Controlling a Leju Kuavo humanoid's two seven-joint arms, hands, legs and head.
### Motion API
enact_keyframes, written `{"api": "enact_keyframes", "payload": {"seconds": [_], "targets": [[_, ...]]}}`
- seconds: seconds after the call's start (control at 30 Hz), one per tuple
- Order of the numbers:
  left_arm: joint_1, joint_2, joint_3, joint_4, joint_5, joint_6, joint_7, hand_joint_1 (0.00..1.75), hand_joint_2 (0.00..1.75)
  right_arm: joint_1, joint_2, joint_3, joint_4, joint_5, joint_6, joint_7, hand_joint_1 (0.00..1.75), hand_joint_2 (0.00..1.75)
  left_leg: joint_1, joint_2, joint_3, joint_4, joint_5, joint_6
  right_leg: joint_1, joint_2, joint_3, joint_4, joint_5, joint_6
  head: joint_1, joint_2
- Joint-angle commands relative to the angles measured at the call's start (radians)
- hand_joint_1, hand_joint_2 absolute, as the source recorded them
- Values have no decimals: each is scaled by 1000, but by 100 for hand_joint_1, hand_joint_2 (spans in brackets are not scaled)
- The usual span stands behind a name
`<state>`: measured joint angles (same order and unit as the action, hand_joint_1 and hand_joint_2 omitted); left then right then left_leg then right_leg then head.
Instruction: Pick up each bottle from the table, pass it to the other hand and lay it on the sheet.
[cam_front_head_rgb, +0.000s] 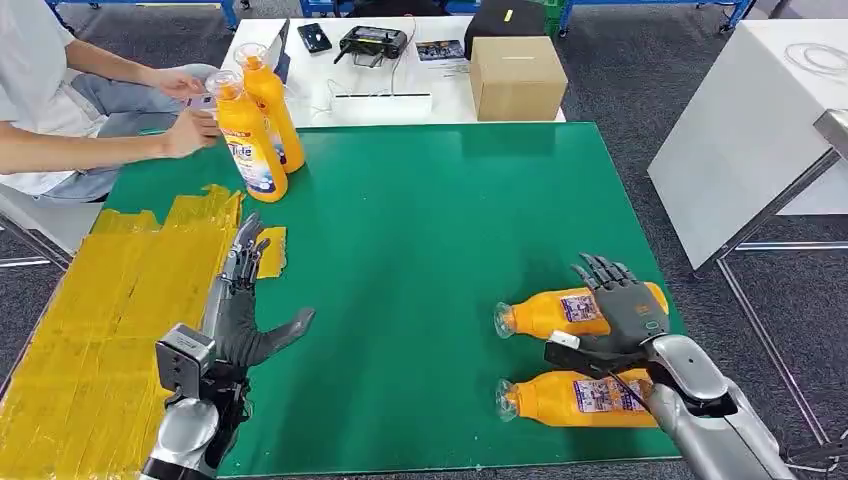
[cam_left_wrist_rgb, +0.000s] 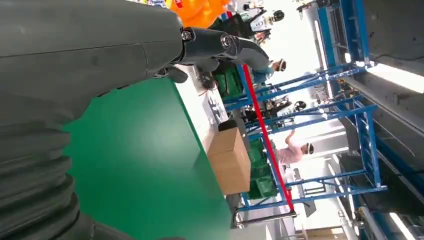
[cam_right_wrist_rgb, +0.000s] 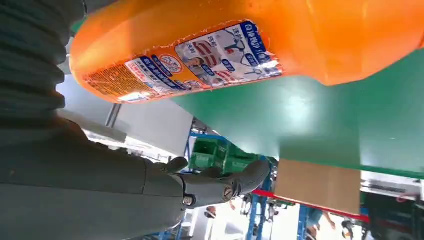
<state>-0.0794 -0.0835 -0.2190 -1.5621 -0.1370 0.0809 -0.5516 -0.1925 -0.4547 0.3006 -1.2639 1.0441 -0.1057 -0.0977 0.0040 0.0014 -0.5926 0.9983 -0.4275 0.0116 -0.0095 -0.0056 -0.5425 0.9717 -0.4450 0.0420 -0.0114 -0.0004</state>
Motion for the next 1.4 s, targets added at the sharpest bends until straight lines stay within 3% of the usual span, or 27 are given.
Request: {"api": "enact_keyframes", "payload": {"seconds": [0.03, 0.3, 0.77, 1.33, 1.37, 1.4], "targets": [[-39, 1, -16, 43, 8, -6, 5, 0, 175, -94, 43, -1, 153, 7, 11, 6, 0, 175, 1, 1, 3, -1, -1, 0, 1, 1, 2, -1, 0, -1, 0, 0], [-59, 1, -22, 54, 47, -32, 0, 0, 175, -226, 28, 45, 333, -11, 96, 2, 0, 175, 1, 2, 4, 0, -1, 0, 1, 3, 3, -1, 0, -1, 0, 0], [-62, 0, -22, 58, 50, -34, 0, 0, 175, -232, 26, 47, 348, -17, 102, -3, 0, 175, 1, 1, 6, -1, -2, -1, 1, 2, 6, -2, -1, -1, 0, 0], [-100, -2, -48, 128, 88, -55, 12, 0, 175, -338, 8, 131, 605, -61, 194, 6, 0, 175, 1, -1, 3, -1, 0, 0, 1, 0, 4, -2, 0, -1, 0, 0], [-102, -2, -51, 134, 90, -56, 12, 0, 175, -340, 7, 138, 620, -65, 205, 1, 14, 175, 1, -1, 5, -1, -1, 0, 1, 0, 6, -3, 0, -1, 0, 0], [-105, -2, -53, 140, 92, -56, 12, 0, 175, -341, 5, 145, 631, -70, 212, -6, 133, 175, 1, -1, 4, -1, 0, 0, 1, -1, 5, -2, 0, 0, 0, 0]]}}
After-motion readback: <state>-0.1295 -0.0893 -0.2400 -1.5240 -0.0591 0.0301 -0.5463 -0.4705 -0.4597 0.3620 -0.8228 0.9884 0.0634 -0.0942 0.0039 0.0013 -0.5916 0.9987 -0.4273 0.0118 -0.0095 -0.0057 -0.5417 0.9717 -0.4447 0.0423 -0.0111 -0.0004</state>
